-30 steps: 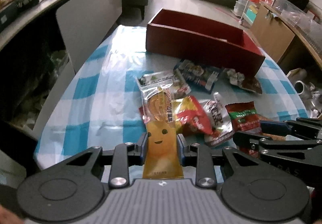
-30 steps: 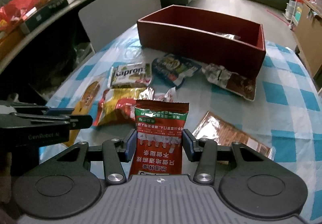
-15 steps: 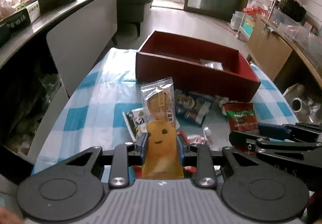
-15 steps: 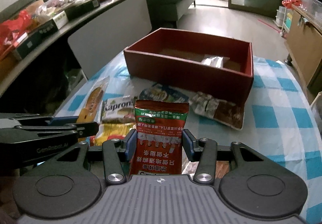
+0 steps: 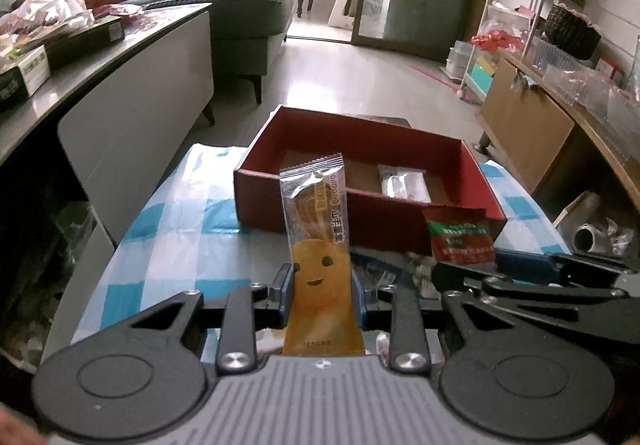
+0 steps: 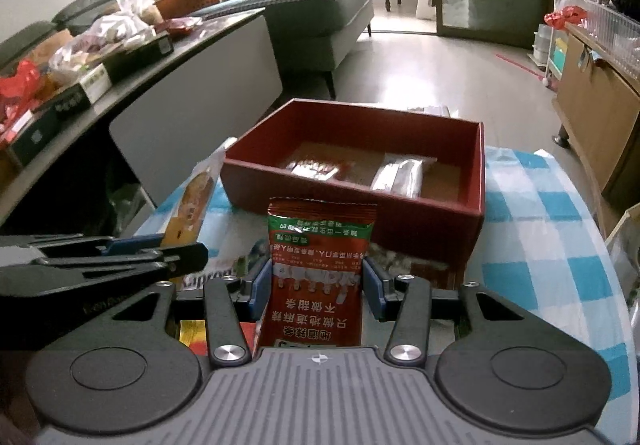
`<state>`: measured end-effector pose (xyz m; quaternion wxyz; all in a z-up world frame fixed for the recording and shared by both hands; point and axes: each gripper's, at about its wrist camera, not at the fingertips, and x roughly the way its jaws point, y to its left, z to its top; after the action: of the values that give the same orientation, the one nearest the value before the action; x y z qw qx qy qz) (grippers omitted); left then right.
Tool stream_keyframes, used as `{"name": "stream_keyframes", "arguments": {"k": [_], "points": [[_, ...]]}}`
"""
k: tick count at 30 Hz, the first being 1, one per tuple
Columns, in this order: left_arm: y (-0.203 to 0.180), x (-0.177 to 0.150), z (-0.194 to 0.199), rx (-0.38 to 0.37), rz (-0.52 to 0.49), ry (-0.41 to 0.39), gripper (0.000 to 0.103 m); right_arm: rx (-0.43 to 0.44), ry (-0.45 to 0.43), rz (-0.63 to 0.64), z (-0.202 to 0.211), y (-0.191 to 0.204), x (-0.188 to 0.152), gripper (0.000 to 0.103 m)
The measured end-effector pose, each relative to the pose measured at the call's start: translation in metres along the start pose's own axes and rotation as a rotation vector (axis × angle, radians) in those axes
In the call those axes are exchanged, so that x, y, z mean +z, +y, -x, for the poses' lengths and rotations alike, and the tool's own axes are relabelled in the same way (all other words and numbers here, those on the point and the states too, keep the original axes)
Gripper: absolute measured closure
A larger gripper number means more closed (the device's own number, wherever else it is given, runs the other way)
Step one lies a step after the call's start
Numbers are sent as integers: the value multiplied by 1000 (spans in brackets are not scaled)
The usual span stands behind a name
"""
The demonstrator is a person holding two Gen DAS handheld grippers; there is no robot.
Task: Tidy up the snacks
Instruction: 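Carry both held packs over the red box with both tools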
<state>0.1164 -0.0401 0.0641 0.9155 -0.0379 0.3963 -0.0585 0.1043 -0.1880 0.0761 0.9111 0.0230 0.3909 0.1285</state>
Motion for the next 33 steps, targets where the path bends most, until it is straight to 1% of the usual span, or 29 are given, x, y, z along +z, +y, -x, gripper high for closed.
{"name": "stream_keyframes", "arguments": {"k": [18, 33], "points": [[-4, 49, -37, 28, -6, -41, 79, -16, -45, -37, -35, -17, 47, 47], [-10, 85, -72, 49, -17, -84, 79, -32, -61, -72, -67, -39, 80, 47]]}}
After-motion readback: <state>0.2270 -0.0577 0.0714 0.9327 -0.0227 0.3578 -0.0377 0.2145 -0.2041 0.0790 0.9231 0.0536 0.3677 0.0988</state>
